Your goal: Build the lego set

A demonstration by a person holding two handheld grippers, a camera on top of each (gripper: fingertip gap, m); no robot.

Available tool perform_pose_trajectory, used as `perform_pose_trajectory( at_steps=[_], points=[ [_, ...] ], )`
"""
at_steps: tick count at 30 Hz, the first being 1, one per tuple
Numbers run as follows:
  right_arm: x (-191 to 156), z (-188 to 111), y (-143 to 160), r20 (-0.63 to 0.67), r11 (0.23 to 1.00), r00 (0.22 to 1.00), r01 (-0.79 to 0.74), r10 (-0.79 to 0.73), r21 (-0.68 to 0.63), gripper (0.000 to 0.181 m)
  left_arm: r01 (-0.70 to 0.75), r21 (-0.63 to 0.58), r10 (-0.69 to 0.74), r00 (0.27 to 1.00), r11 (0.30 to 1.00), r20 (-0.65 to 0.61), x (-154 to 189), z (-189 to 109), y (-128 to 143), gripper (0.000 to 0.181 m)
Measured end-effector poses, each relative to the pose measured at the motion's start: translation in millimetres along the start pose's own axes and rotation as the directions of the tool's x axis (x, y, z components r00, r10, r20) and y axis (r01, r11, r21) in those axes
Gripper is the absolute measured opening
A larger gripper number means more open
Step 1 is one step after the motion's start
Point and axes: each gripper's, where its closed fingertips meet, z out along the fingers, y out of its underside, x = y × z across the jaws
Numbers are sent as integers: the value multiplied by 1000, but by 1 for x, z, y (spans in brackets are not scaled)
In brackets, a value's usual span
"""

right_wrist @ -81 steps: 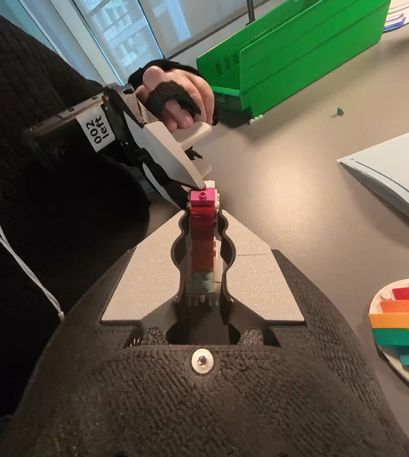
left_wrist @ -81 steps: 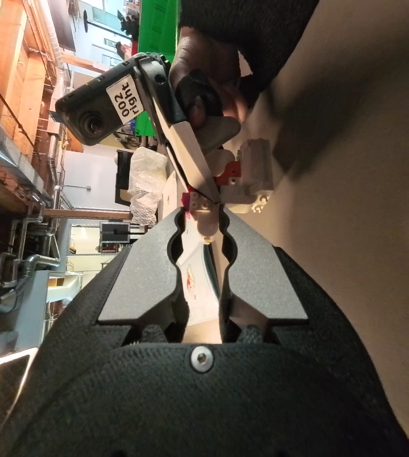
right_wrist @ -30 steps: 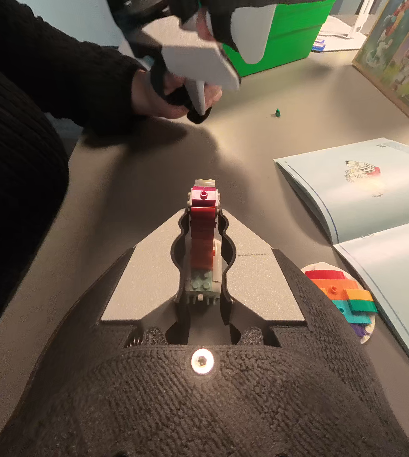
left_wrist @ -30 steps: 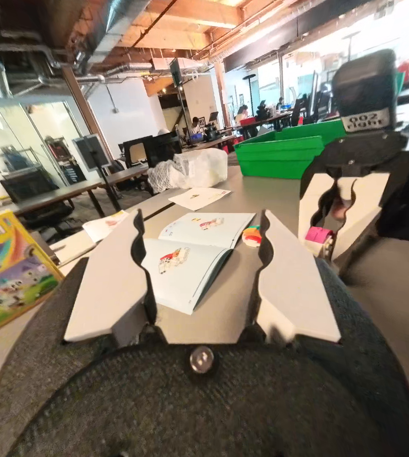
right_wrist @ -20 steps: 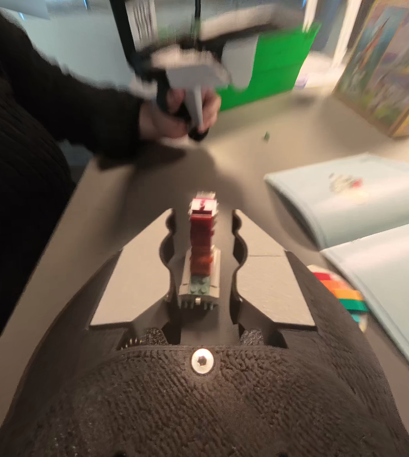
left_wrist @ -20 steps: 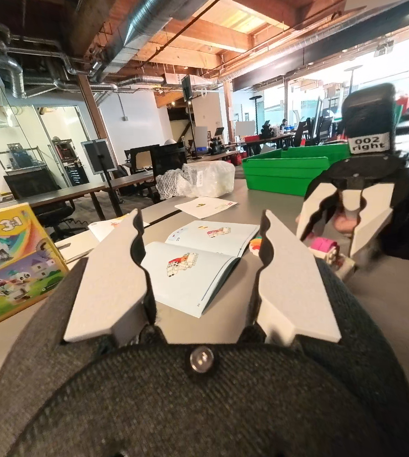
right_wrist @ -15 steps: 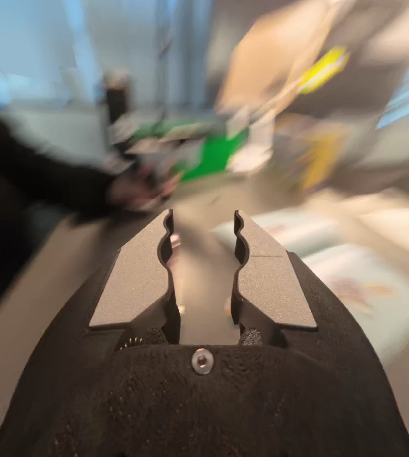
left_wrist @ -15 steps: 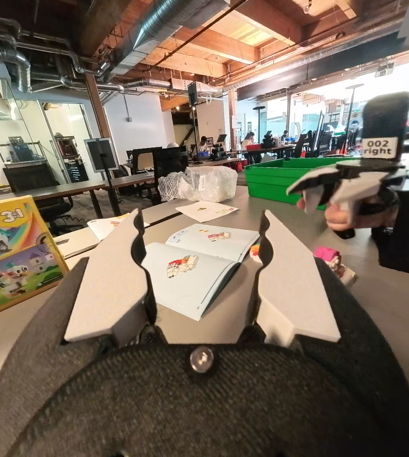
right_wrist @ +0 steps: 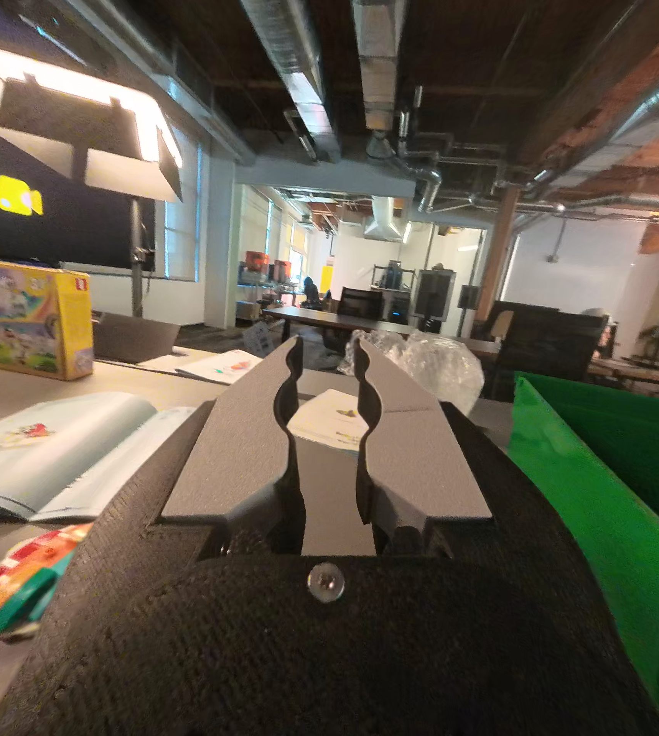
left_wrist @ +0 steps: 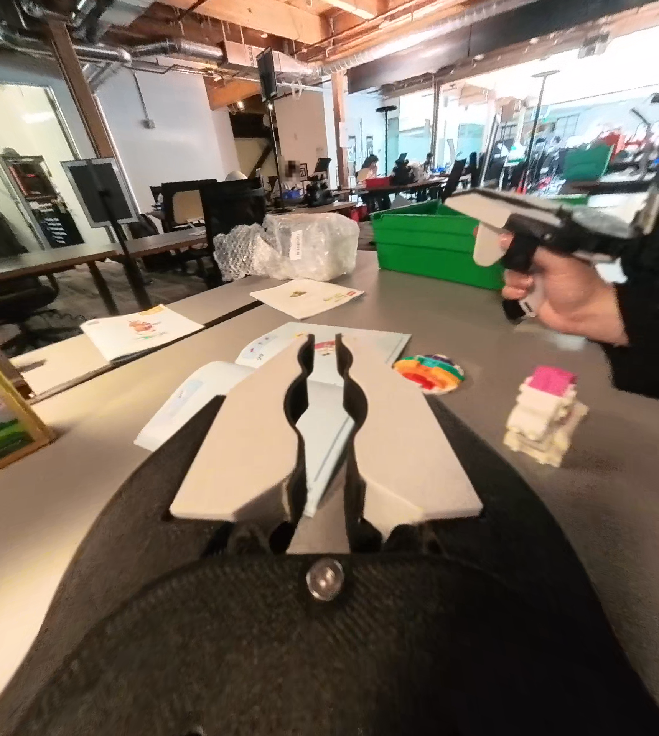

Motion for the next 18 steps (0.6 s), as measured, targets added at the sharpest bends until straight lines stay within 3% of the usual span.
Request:
perform_pose_trajectory(
  at_steps=[4,9,13,18],
  points=[
    [-5,2,9,9,996,996,86,-86,-33,19,-145,-130,150,988,981,31,-15,27,20,0],
    [2,12,23,-33,979,983,174,-178,-102,18,-329,-330,366,929,885,53,-35,56,47,0],
    [3,24,28,-53,953,957,277,-285,-121,18,-349,-426,401,915,834,36,-47,71,63,0],
    [-32,41,35,60,902,907,421,-416,-98,17,-406,-555,491,871,726,5,-69,82,90,0]
  ],
)
